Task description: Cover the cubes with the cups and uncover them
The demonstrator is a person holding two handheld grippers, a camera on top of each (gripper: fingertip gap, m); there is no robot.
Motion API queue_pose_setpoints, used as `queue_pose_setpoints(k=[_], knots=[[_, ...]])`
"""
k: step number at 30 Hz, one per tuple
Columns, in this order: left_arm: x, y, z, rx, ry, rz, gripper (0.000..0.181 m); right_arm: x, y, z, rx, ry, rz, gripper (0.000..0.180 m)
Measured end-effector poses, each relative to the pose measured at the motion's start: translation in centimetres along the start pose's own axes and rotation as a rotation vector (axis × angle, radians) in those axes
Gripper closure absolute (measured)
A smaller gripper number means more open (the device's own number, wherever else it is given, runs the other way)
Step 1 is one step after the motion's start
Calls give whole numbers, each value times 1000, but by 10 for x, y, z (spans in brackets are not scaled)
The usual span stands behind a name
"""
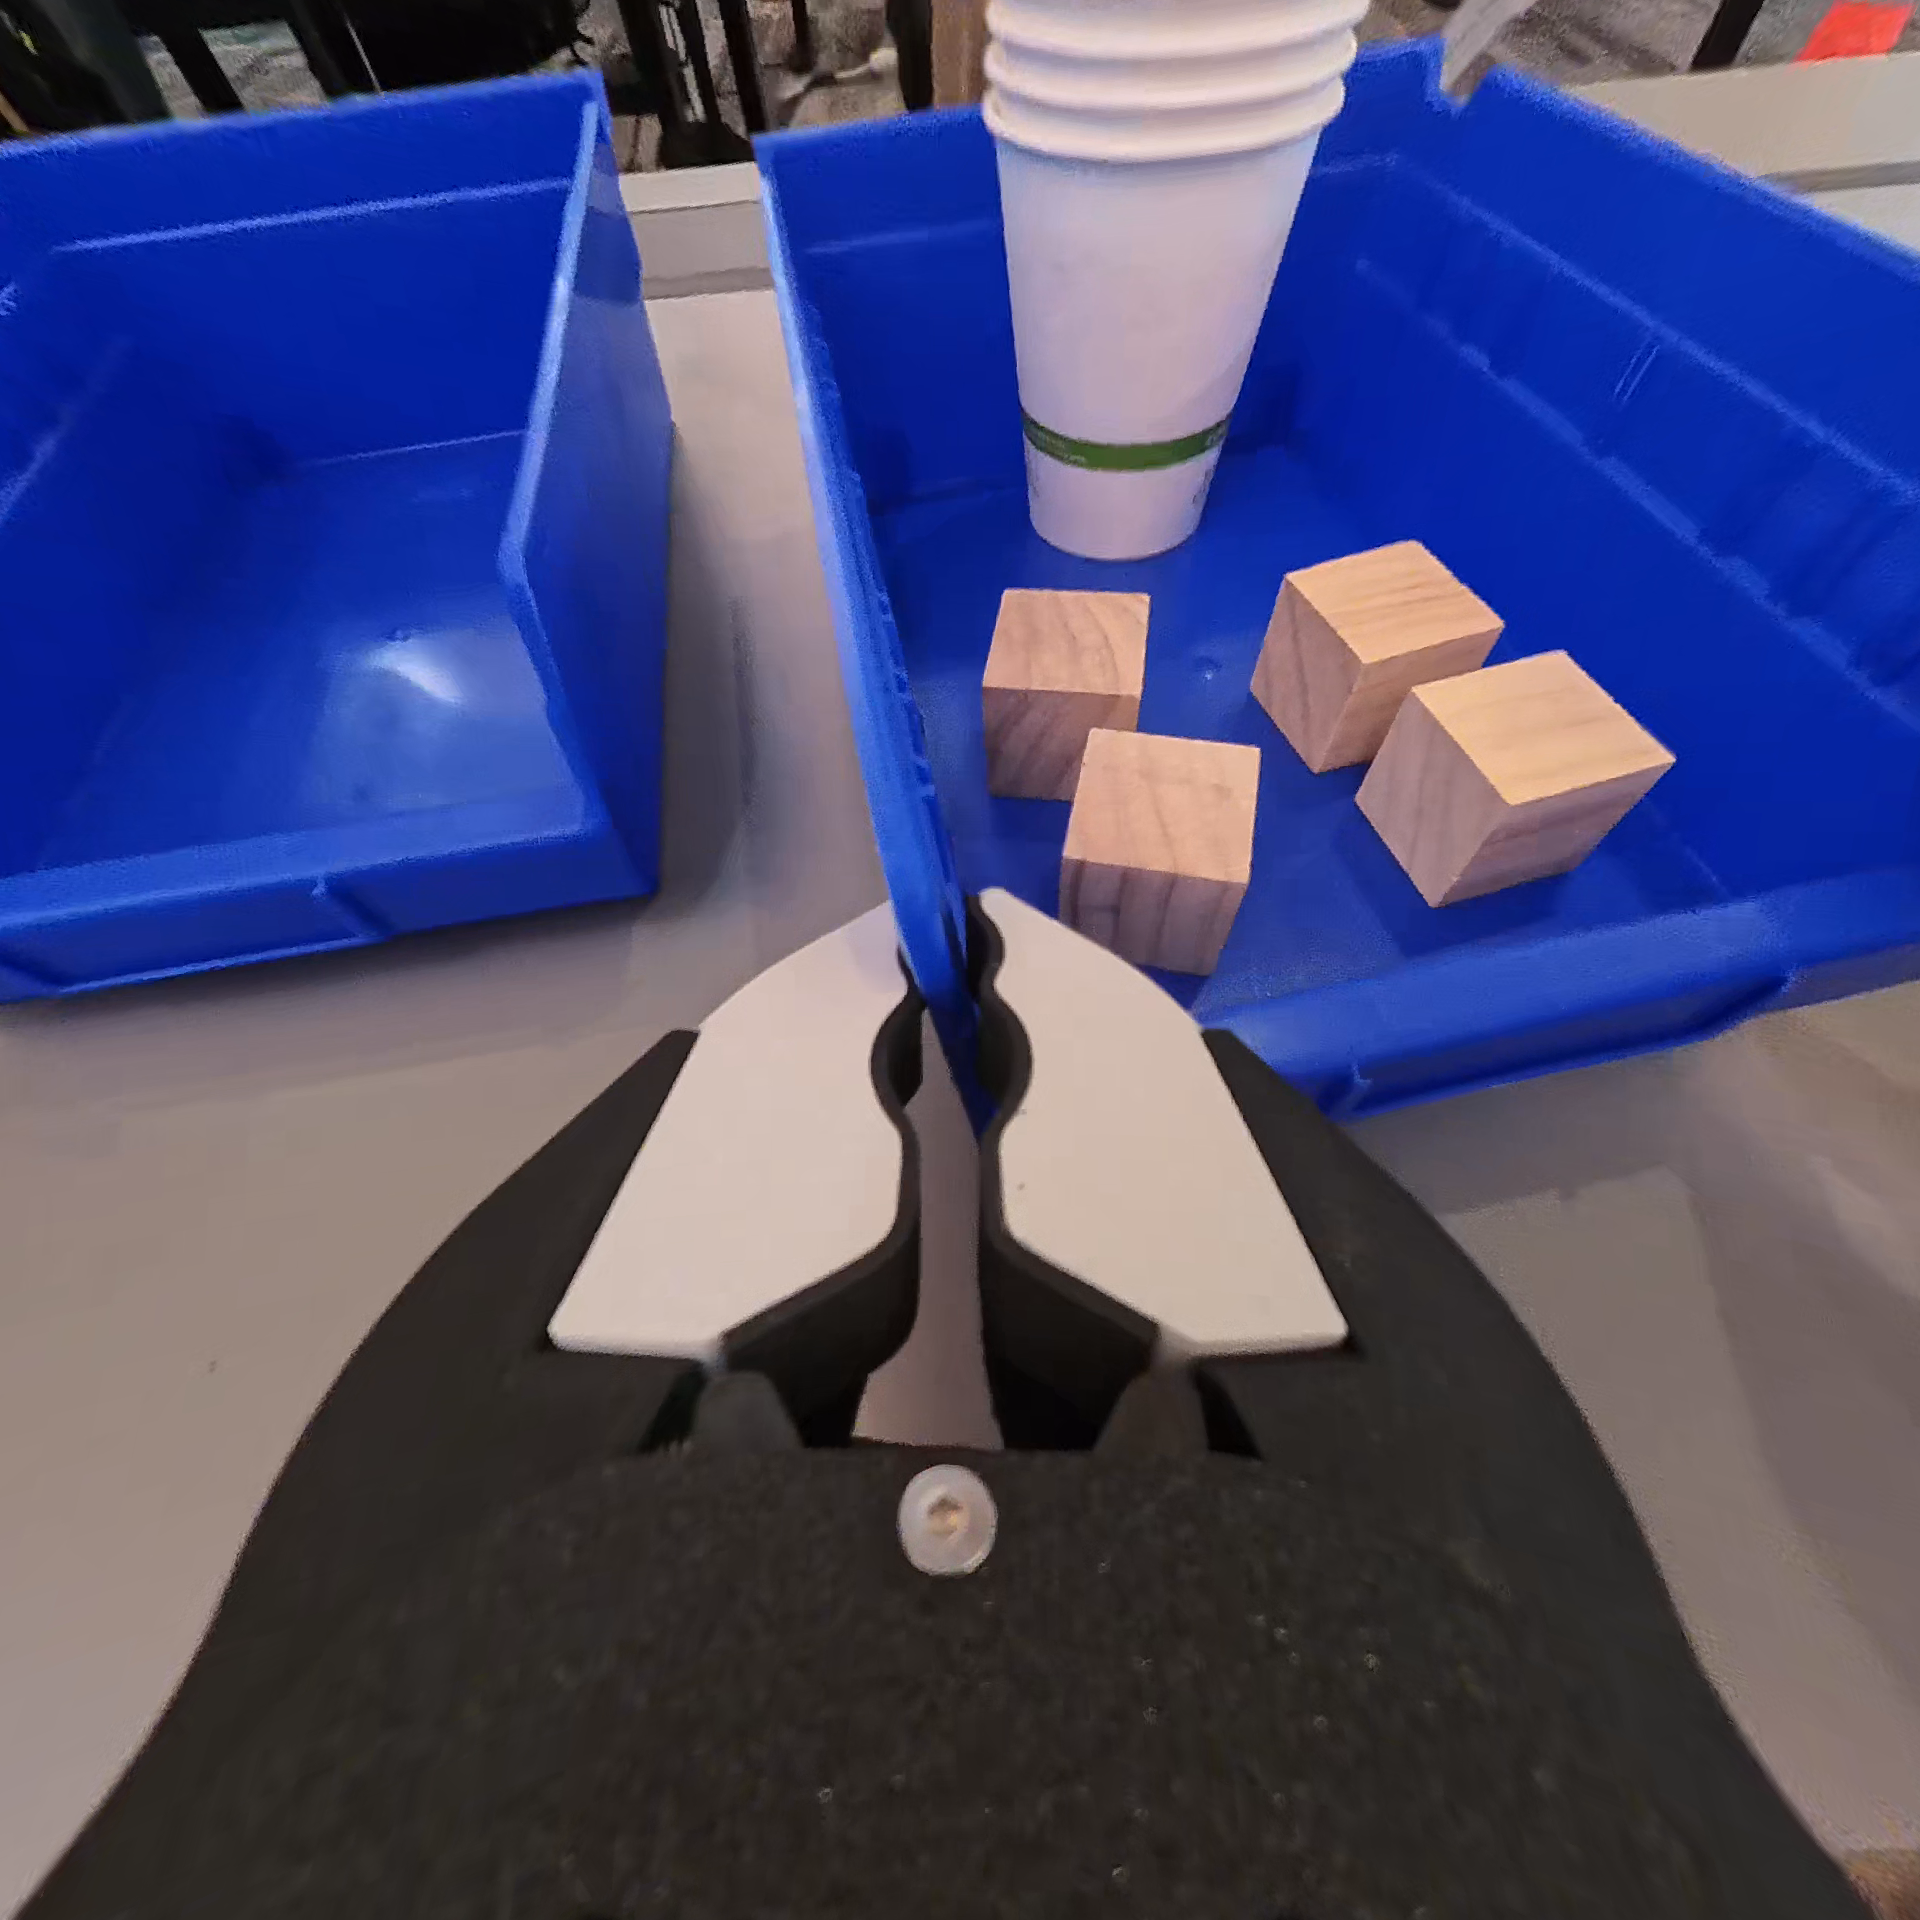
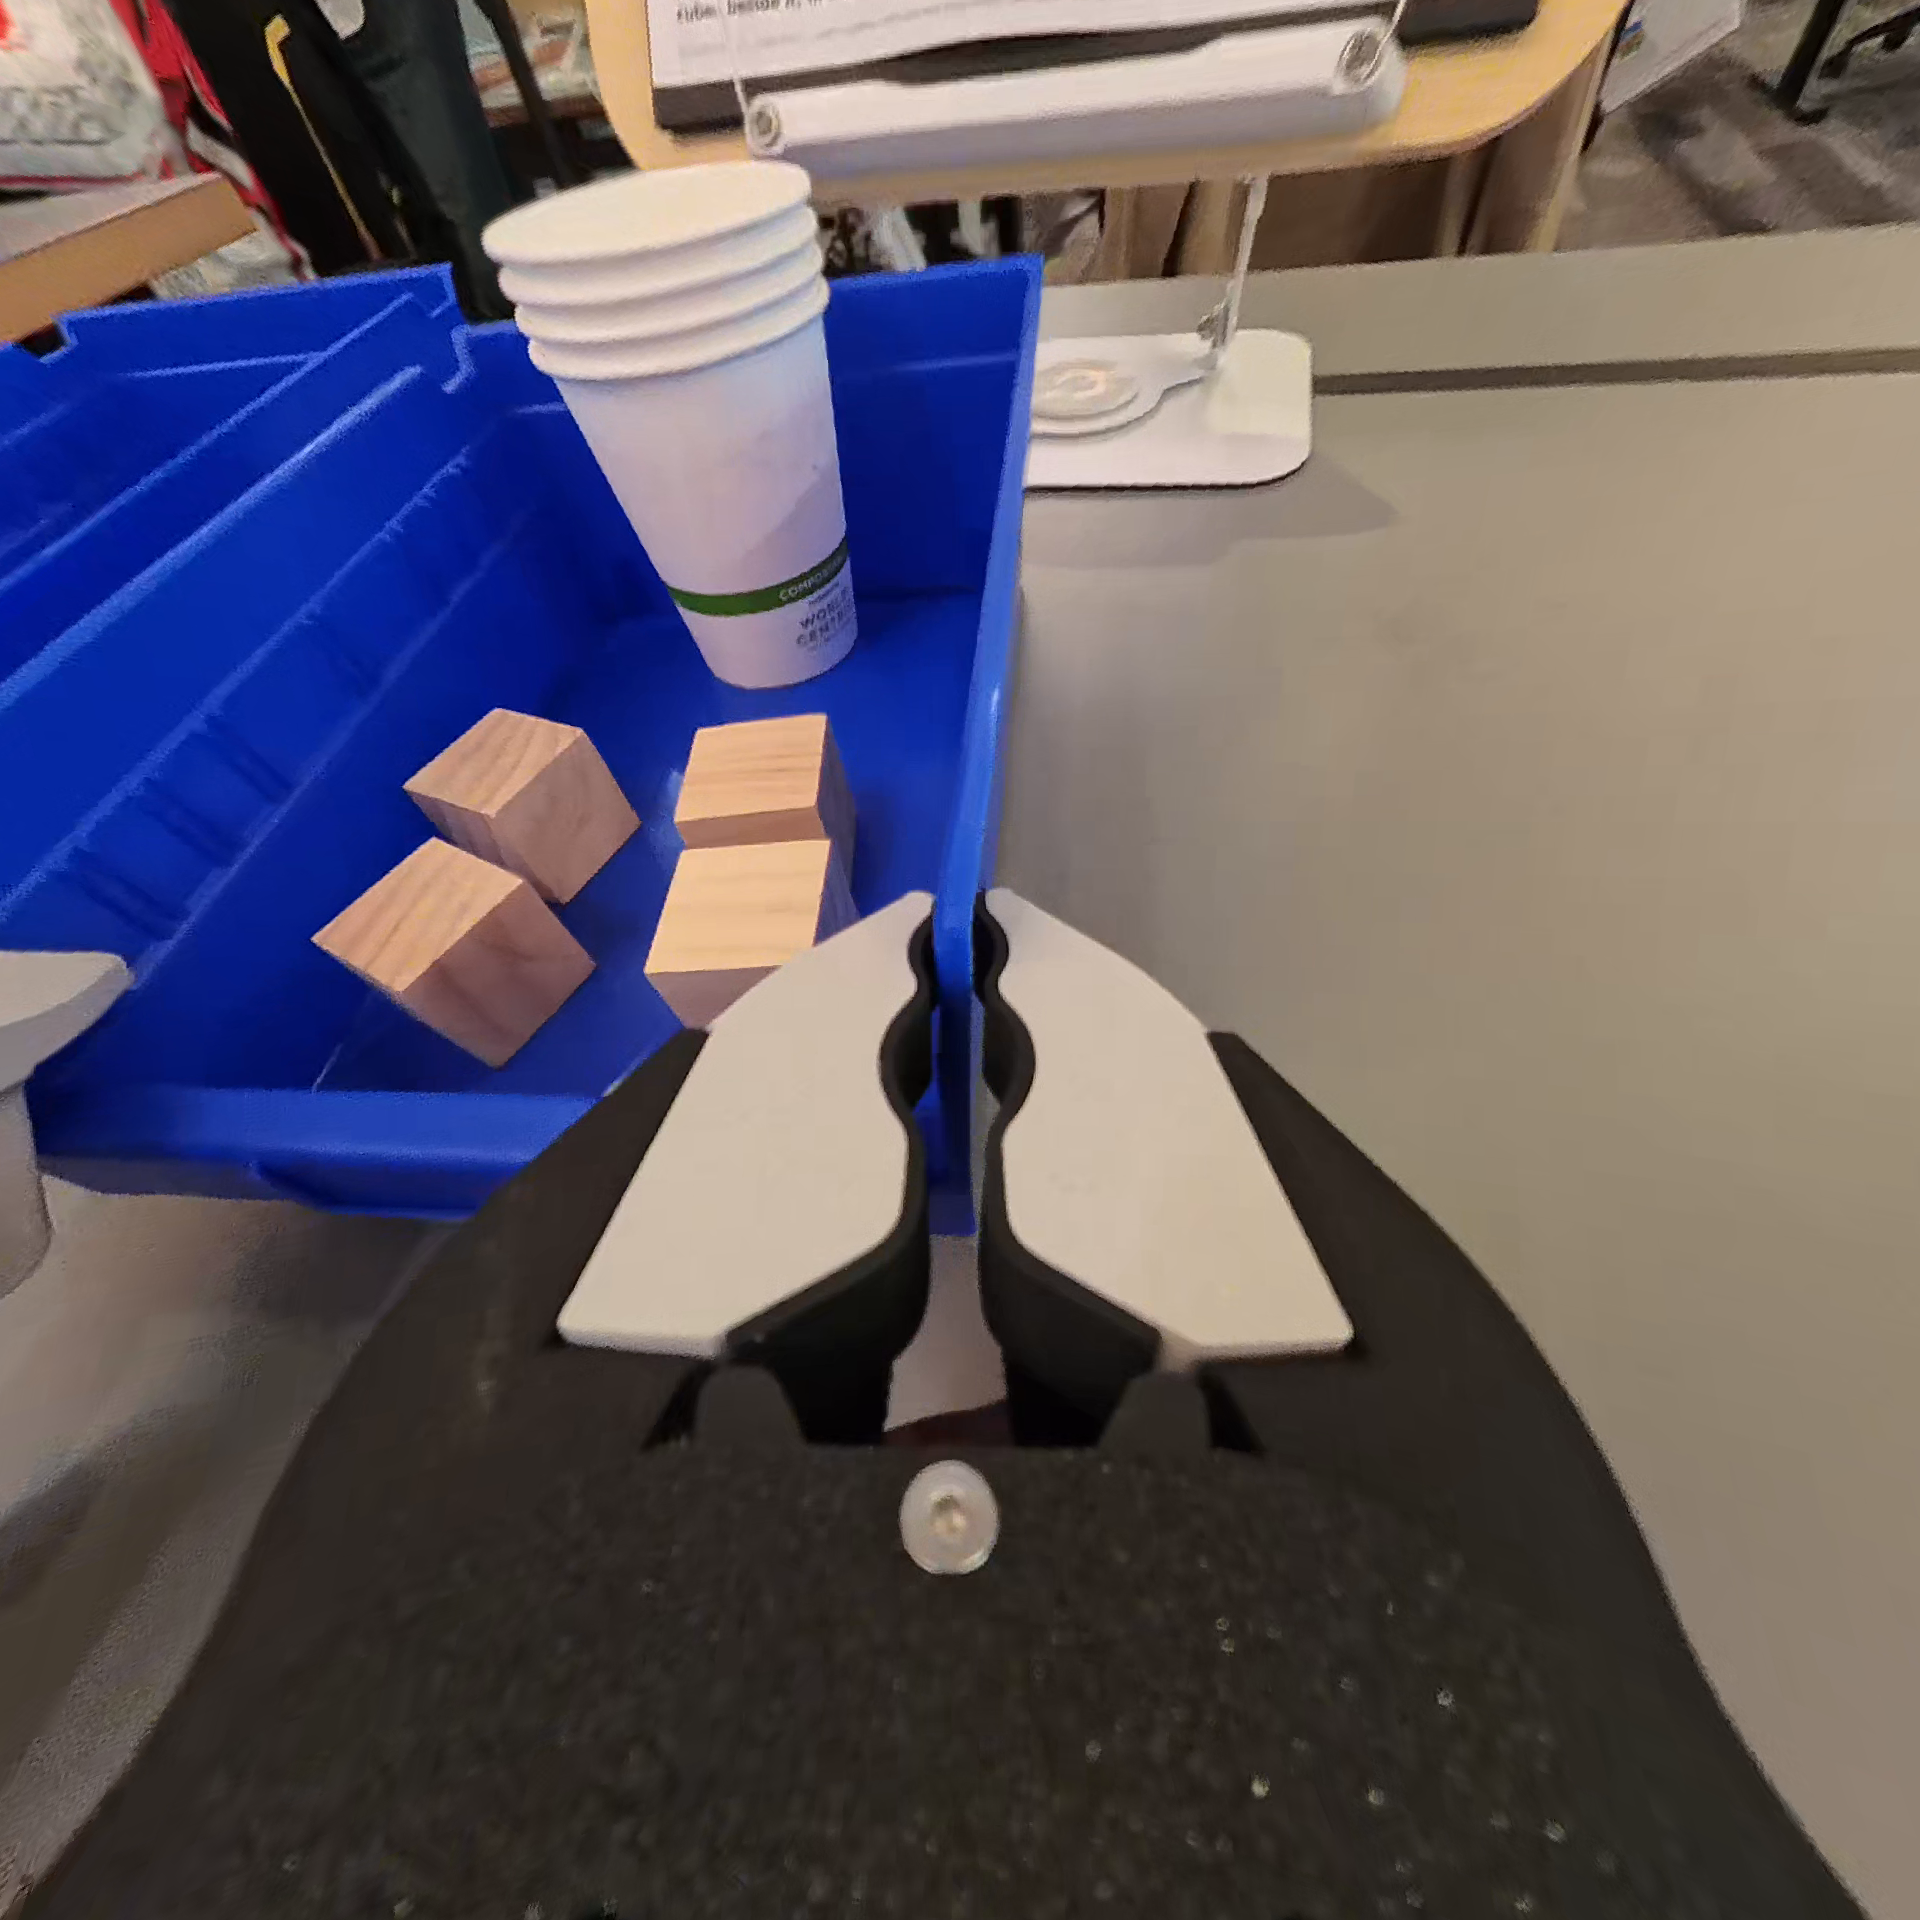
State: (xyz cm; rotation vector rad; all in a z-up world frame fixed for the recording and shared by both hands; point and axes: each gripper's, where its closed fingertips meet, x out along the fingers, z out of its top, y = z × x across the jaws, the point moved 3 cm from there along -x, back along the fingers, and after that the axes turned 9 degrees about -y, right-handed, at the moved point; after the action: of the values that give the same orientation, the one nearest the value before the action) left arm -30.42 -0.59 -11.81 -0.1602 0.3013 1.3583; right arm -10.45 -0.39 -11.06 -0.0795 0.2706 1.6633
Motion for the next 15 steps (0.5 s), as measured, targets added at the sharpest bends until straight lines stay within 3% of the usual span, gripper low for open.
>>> queue_pose_setpoints(k=[1,2,3,4,6,9,15], knots=[[1,0,-4,-7,7,-23,172,2,0,-3,5,10,20,175],[-1,0,-9,-27,13,-57,156,2,0,-3,9,-2,43,173],[-5,2,-12,-58,23,-80,134,0,-2,-2,7,-18,52,162],[-15,5,-14,-95,20,-108,125,-3,-3,-3,-2,-19,69,149],[-43,20,-11,-165,-29,-148,130,-15,-7,-4,-10,-12,94,138],[-72,83,-10,-216,-79,-20,134,-43,-9,-4,20,-59,145,138],[-31,227,-6,-201,-31,234,119,-67,4,-12,15,-73,202,145]])
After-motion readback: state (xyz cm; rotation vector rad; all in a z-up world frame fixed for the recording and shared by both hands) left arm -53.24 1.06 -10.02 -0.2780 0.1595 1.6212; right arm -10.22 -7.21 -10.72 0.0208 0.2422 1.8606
